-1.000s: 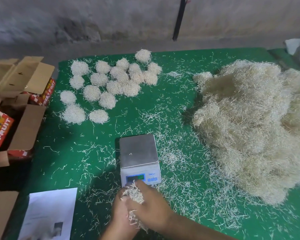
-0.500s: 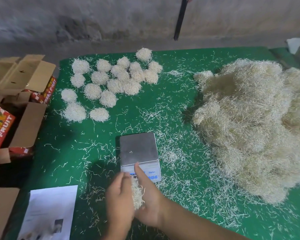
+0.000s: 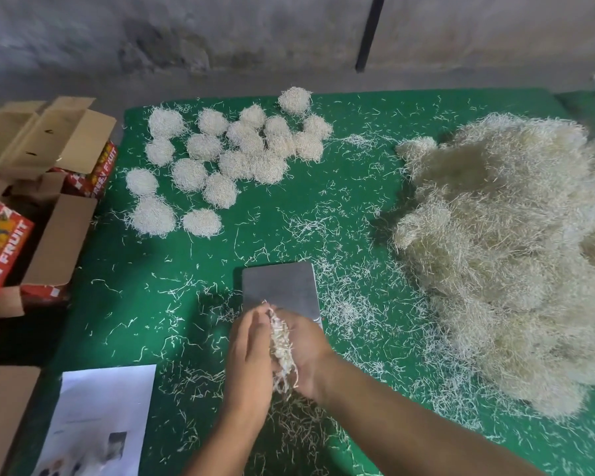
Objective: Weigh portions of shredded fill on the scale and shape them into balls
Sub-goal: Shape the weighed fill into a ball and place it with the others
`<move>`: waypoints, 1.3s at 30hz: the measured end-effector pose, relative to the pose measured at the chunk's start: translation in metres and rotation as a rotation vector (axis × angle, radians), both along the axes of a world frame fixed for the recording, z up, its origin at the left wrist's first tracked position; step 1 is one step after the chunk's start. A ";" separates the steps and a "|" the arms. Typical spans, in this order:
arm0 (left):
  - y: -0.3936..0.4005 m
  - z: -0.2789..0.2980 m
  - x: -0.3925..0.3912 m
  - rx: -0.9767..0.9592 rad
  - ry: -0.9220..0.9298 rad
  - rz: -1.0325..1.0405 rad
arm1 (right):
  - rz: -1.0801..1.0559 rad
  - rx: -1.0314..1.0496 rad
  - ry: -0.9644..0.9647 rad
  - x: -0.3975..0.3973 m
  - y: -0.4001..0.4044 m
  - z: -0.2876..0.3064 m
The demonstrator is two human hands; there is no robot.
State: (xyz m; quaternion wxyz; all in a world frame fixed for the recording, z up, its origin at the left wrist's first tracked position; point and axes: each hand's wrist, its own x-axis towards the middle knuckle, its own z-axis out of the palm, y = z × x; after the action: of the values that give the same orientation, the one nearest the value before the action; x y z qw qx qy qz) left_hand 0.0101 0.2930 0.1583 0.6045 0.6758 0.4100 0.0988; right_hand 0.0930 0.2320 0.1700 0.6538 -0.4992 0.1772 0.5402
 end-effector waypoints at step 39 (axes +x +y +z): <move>-0.005 -0.058 0.017 0.648 -0.040 -0.497 | -0.105 -0.191 0.297 0.036 0.002 -0.056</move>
State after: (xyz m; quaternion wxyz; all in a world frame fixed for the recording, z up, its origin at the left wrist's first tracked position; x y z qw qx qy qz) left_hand 0.0275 0.2884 0.1007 0.3738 0.9077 0.1698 0.0870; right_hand 0.1292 0.2335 0.1137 0.5976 -0.4638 0.3480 0.5538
